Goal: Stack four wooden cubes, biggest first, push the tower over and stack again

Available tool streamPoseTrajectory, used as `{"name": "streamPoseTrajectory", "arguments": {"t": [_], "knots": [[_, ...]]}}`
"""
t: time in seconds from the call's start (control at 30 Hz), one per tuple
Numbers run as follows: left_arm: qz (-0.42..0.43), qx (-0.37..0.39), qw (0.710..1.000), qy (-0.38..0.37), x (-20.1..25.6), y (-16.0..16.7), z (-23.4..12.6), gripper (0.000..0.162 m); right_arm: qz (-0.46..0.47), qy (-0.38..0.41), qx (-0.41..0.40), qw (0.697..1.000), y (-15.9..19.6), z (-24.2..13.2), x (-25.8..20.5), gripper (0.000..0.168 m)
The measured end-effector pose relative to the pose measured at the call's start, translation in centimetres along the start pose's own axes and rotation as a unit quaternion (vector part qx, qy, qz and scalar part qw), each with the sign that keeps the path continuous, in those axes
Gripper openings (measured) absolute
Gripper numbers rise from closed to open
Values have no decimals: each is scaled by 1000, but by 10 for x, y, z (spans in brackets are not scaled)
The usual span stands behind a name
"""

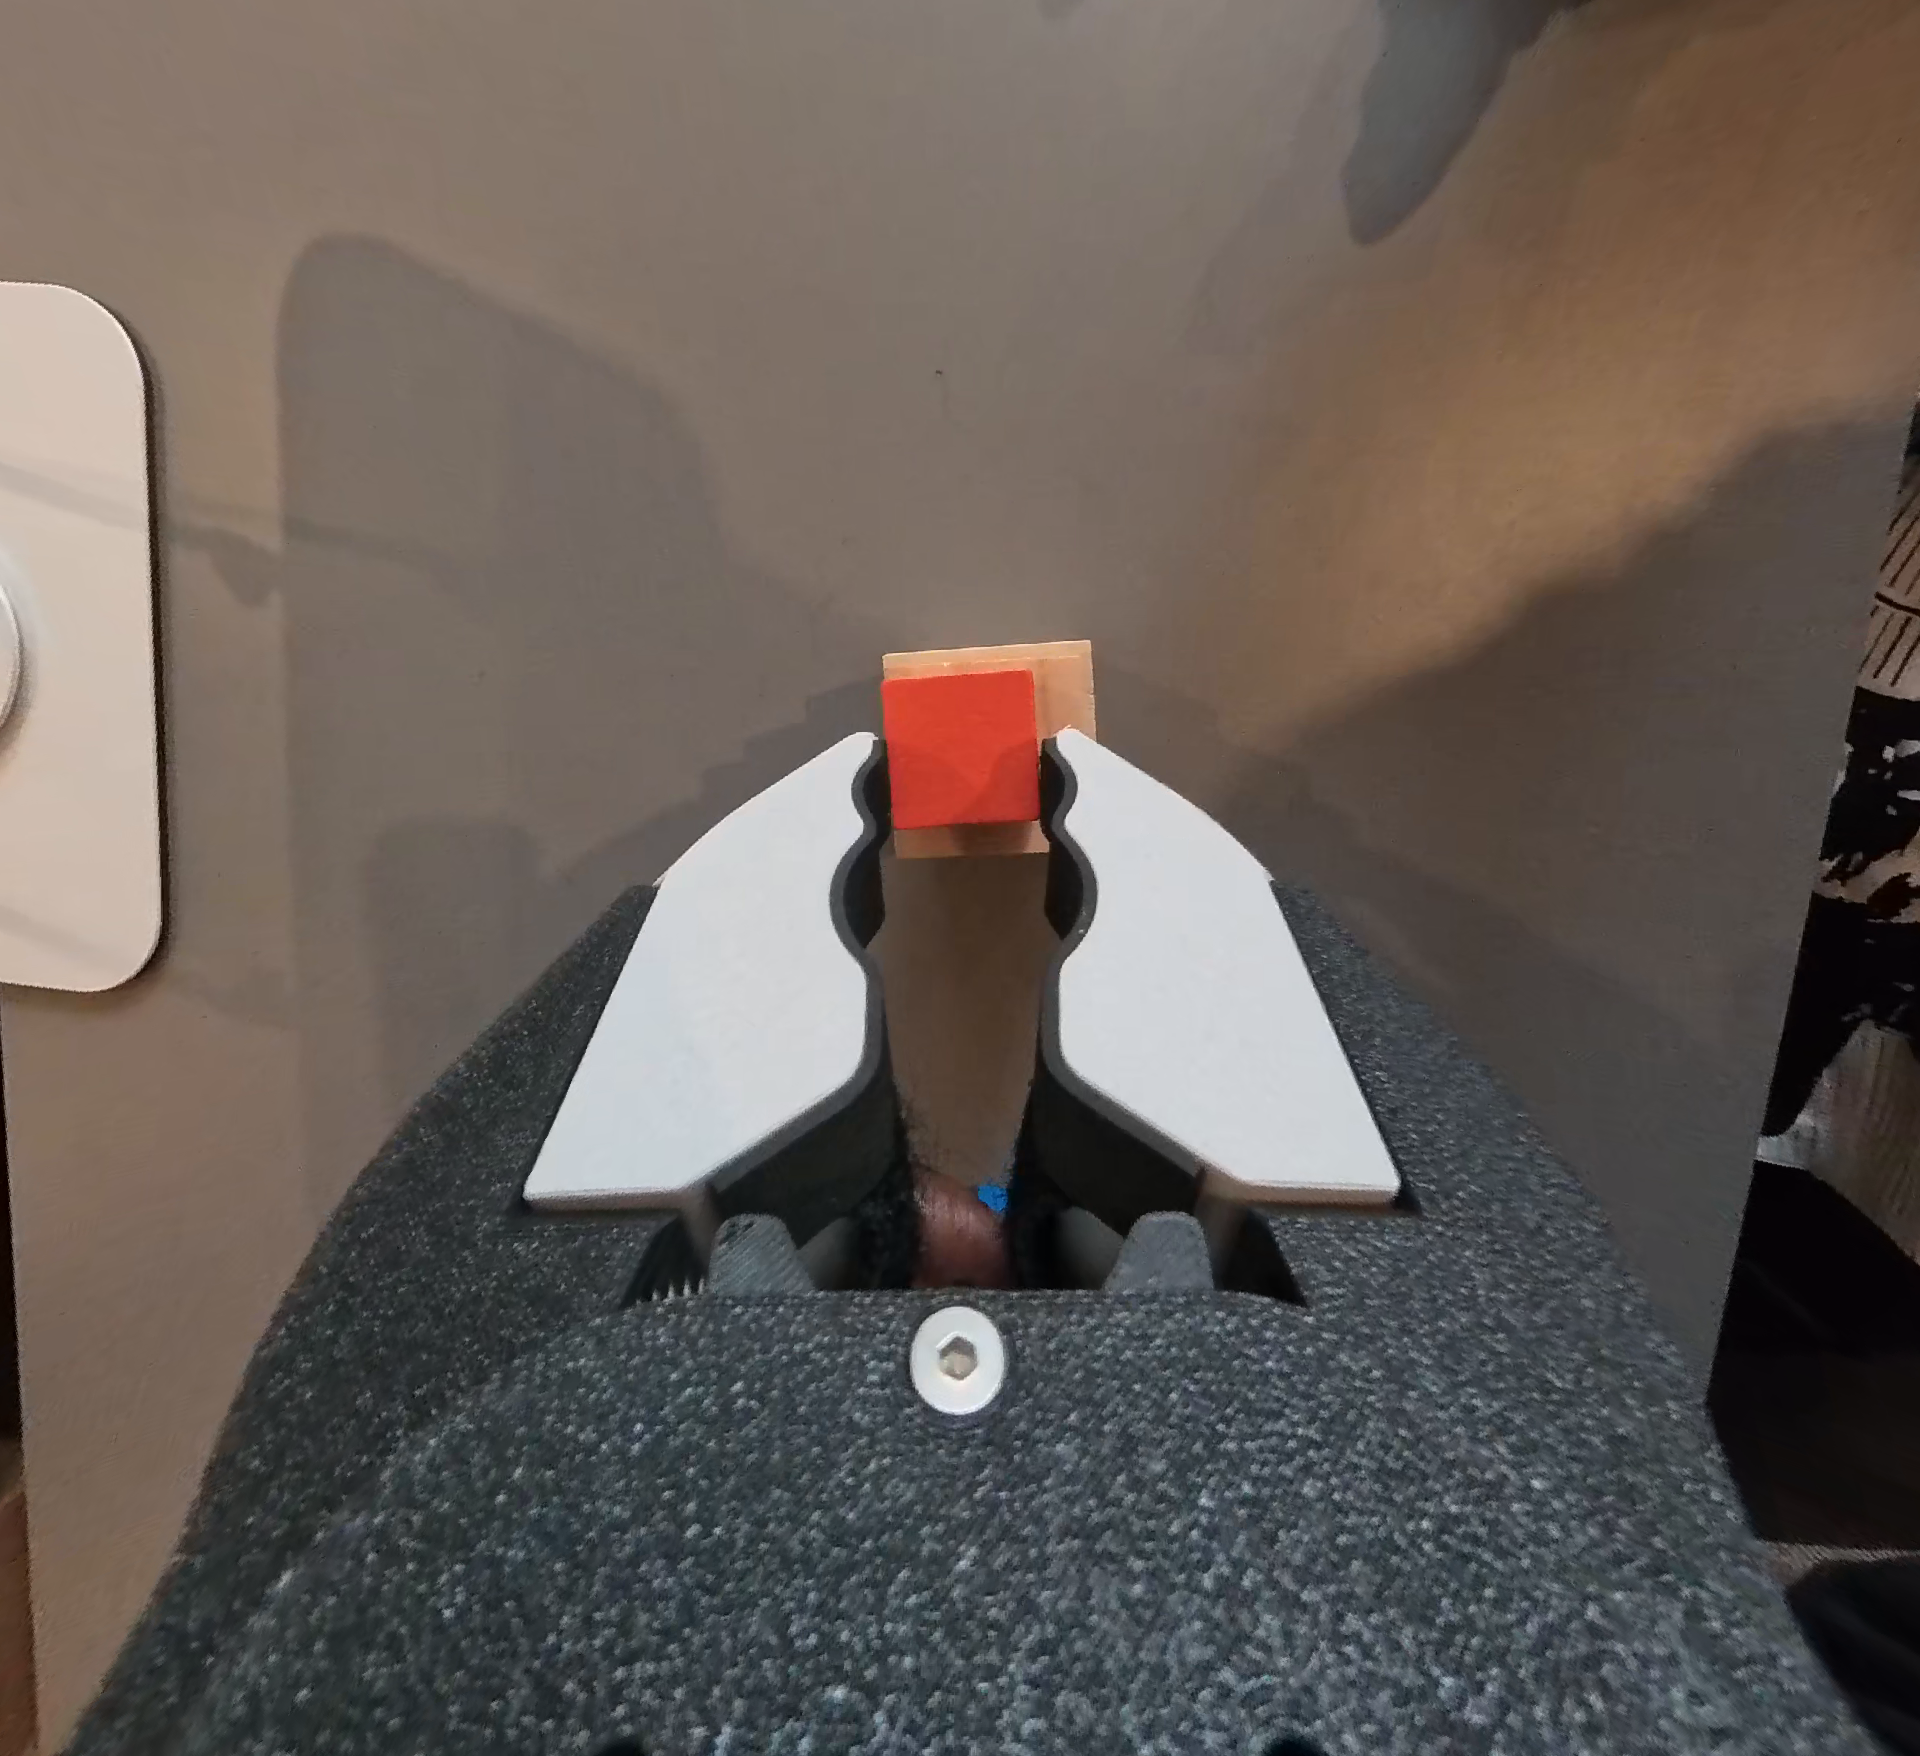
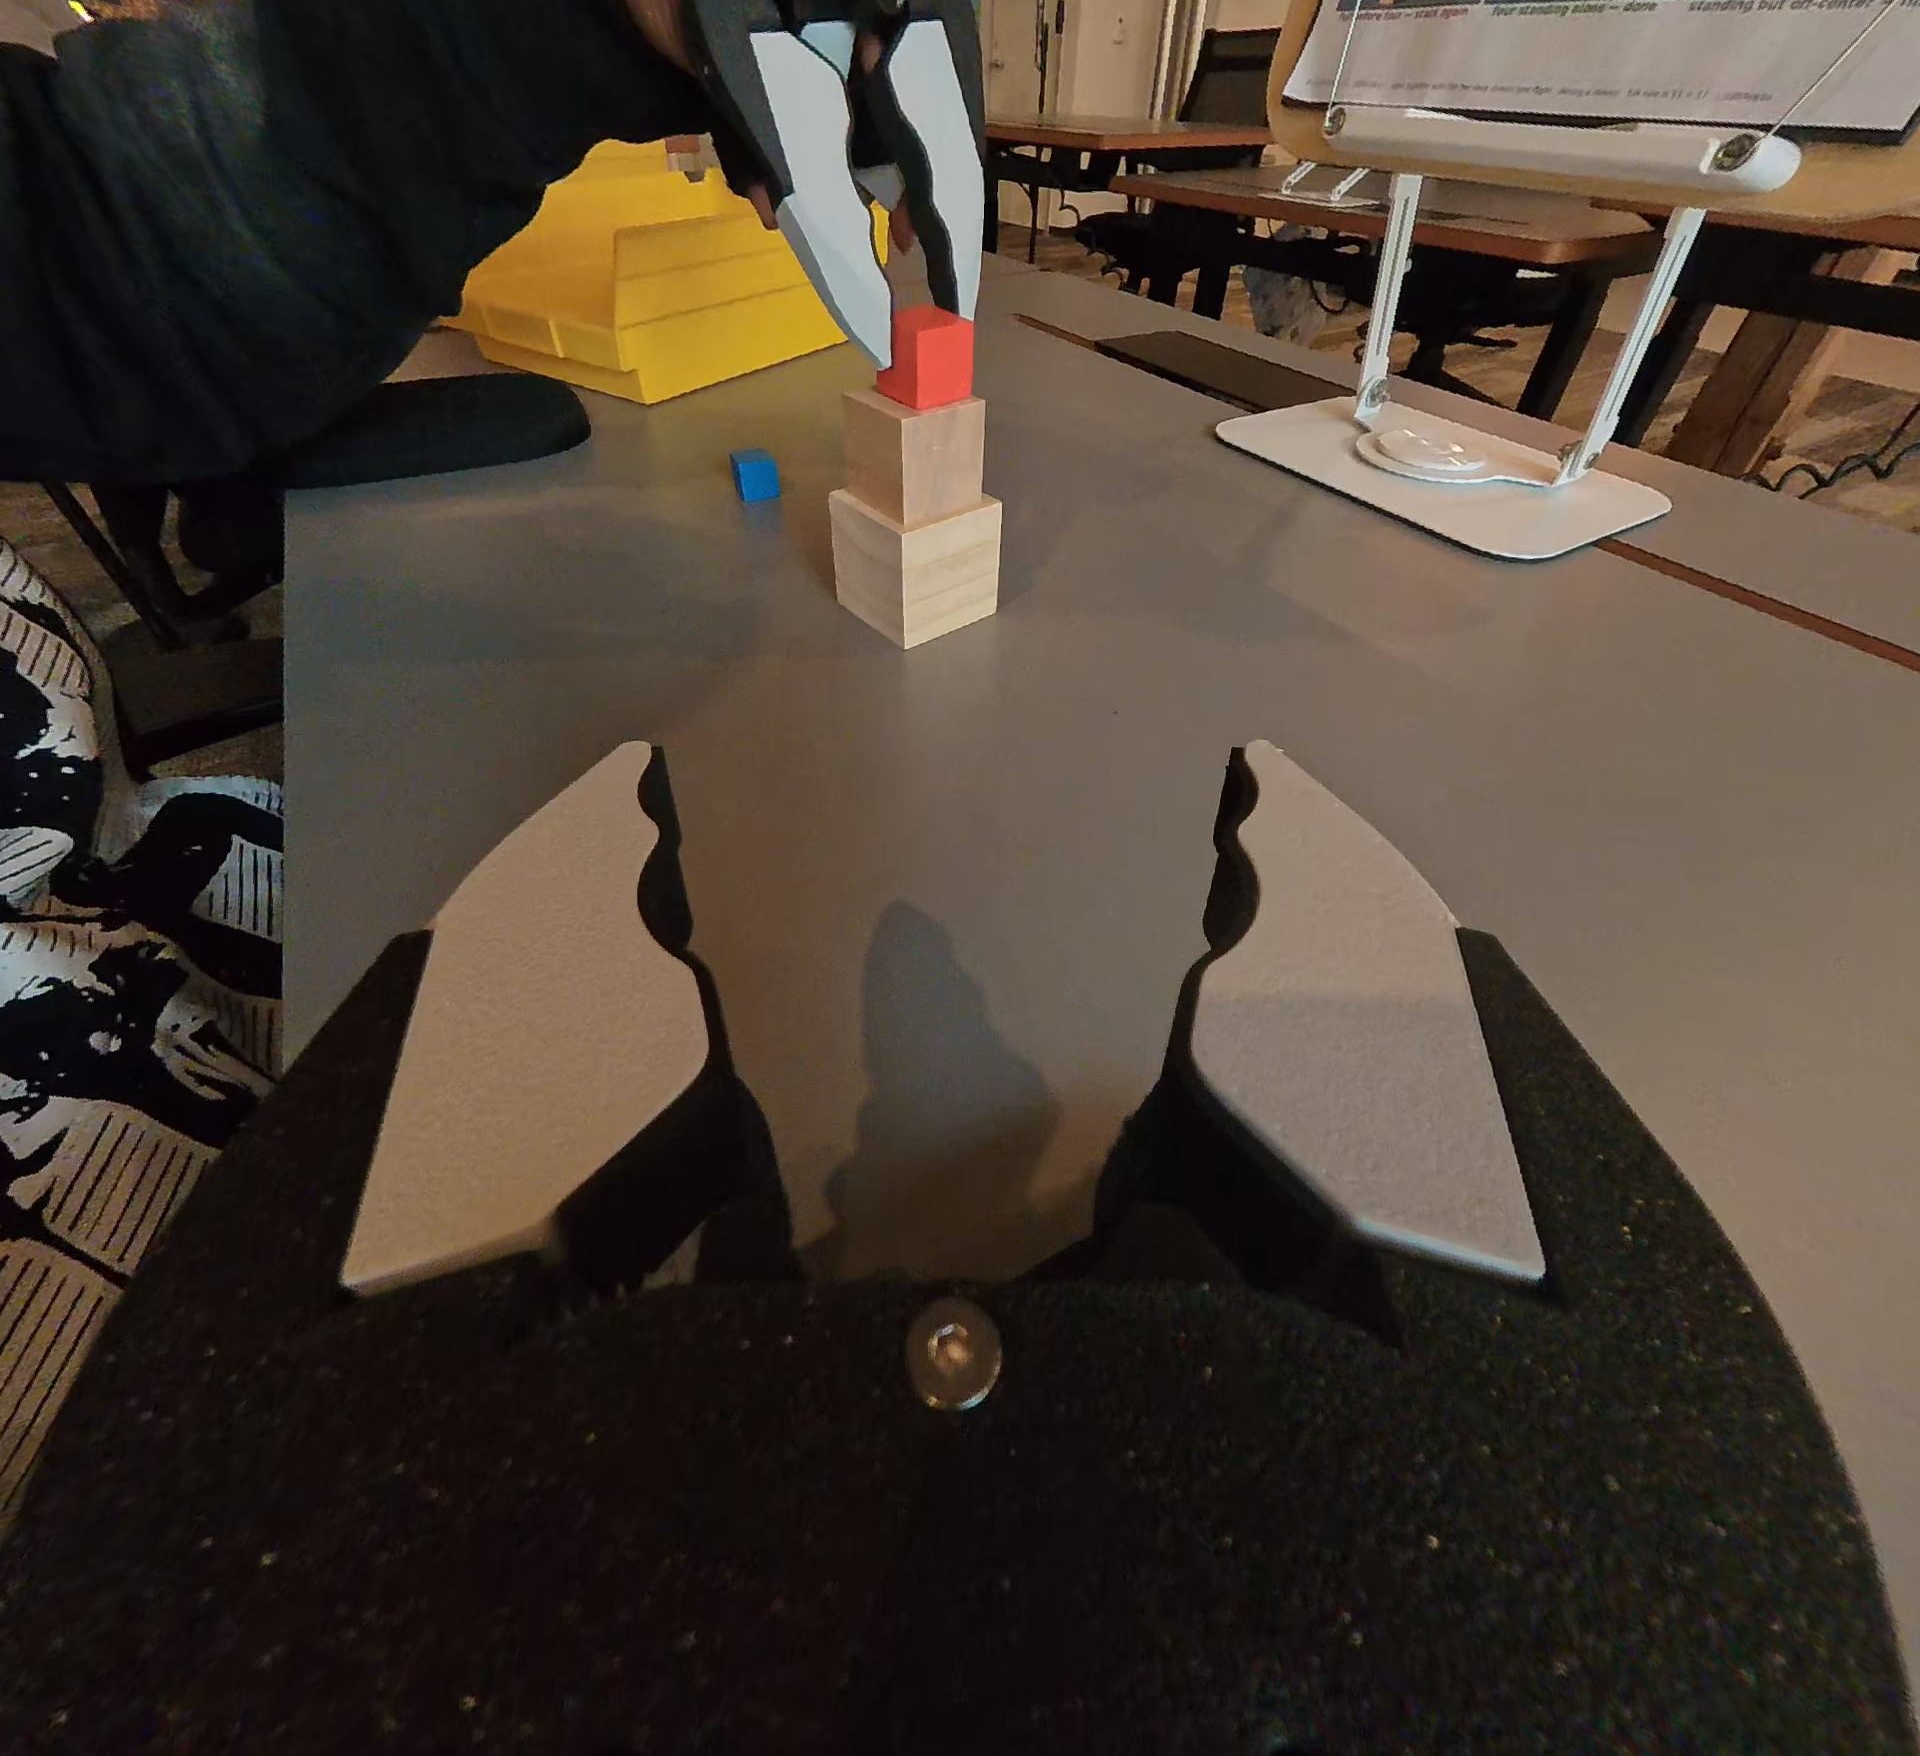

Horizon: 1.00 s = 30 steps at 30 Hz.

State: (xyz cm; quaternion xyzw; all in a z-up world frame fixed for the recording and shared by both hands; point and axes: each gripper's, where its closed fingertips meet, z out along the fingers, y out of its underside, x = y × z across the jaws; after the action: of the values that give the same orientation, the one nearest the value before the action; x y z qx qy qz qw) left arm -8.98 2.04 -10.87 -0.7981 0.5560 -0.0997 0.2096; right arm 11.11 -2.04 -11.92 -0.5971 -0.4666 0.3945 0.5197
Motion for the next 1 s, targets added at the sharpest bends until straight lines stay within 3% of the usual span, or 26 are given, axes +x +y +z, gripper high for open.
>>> {"name": "streamPoseTrajectory", "arguments": {"t": [0.27, 0.57, 0.87, 1.0], "knots": [[-3, 5, 1000, 11, 3, 2, 1, 36, 0, 0, 0, 1000, 0, 0, 0, 99], [-21, 13, 1000, -5, 0, 18, -17, 65, 0, 0, 0, 1000, 0, 0, 0, 98], [-77, -53, 995, -19, 12, 114, -30, 67, -2, -1, -3, 1000, 1, 1, 0, 98], [-39, -75, 996, -6, 21, 149, -20, 65, -3, 0, -3, 1000, 1, 1, 0, 98]]}}
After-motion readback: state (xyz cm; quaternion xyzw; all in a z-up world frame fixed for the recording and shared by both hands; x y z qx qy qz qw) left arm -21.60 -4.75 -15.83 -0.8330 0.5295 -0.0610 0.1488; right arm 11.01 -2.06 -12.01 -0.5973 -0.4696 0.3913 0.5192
